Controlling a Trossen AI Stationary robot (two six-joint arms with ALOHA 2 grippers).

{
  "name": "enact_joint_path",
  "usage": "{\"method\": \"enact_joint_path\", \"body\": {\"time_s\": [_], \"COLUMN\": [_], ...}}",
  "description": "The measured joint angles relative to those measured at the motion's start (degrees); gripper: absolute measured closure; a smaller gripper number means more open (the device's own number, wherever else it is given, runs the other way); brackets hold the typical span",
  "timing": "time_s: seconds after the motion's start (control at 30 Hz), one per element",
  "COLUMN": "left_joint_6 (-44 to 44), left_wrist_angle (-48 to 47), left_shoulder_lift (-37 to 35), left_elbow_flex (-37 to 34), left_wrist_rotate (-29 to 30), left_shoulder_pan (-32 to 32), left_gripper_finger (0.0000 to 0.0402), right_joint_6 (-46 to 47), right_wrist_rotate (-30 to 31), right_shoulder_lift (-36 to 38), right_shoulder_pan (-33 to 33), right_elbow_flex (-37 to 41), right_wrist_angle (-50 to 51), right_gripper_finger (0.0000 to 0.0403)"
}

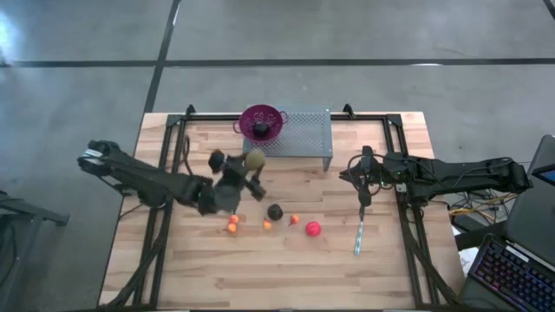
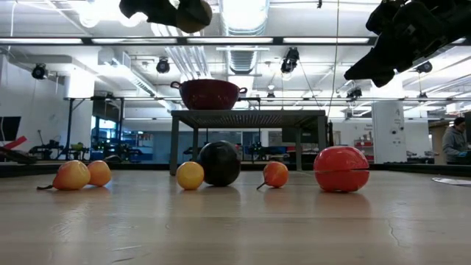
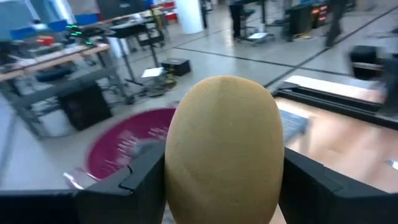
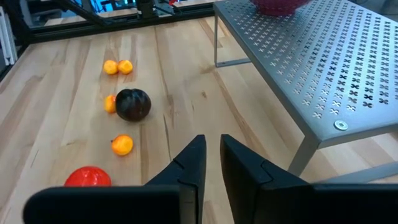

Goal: Pick & Place Fruit
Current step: Put the brown kiwi into the purple strainer bowl on the shelf

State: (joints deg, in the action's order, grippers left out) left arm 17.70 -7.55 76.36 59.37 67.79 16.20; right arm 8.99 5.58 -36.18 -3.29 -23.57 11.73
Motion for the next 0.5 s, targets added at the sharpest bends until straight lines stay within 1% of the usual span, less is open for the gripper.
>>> {"method": "enact_joint_path", "body": {"time_s": [0.03, 0.13, 0.17, 0.33, 0.4, 0.5], "left_joint_6": [-0.78, -1.13, -1.06, -2.03, -0.92, -0.27], "left_wrist_angle": [-0.02, 0.20, 0.54, 0.63, 0.53, 0.67], "left_shoulder_lift": [-0.52, -1.76, -1.85, -1.98, -2.02, -2.00], "left_elbow_flex": [0.17, 0.39, 0.52, 0.64, 0.53, 0.53], "left_wrist_rotate": [-1.23, -7.34, -8.35, -8.94, -9.14, -12.95], "left_shoulder_pan": [-1.60, -6.90, -8.61, -16.56, -19.11, -22.59], "left_gripper_finger": [0.0156, 0.0156, 0.0156, 0.0156, 0.0156, 0.0156], "right_joint_6": [0.00, 0.00, 0.00, 0.00, 0.00, 0.00], "right_wrist_rotate": [0.01, 0.02, 0.01, 0.00, 0.01, 0.01], "right_shoulder_lift": [0.00, 0.00, 0.00, 0.00, 0.00, 0.00], "right_shoulder_pan": [0.00, 0.00, 0.01, 0.02, 0.00, 0.00], "right_elbow_flex": [0.00, 0.00, 0.00, 0.00, 0.00, 0.00], "right_wrist_angle": [0.00, 0.00, 0.00, 0.00, 0.00, 0.00], "right_gripper_finger": [0.0356, 0.0348, 0.0345, 0.0329, 0.0322, 0.0313]}}
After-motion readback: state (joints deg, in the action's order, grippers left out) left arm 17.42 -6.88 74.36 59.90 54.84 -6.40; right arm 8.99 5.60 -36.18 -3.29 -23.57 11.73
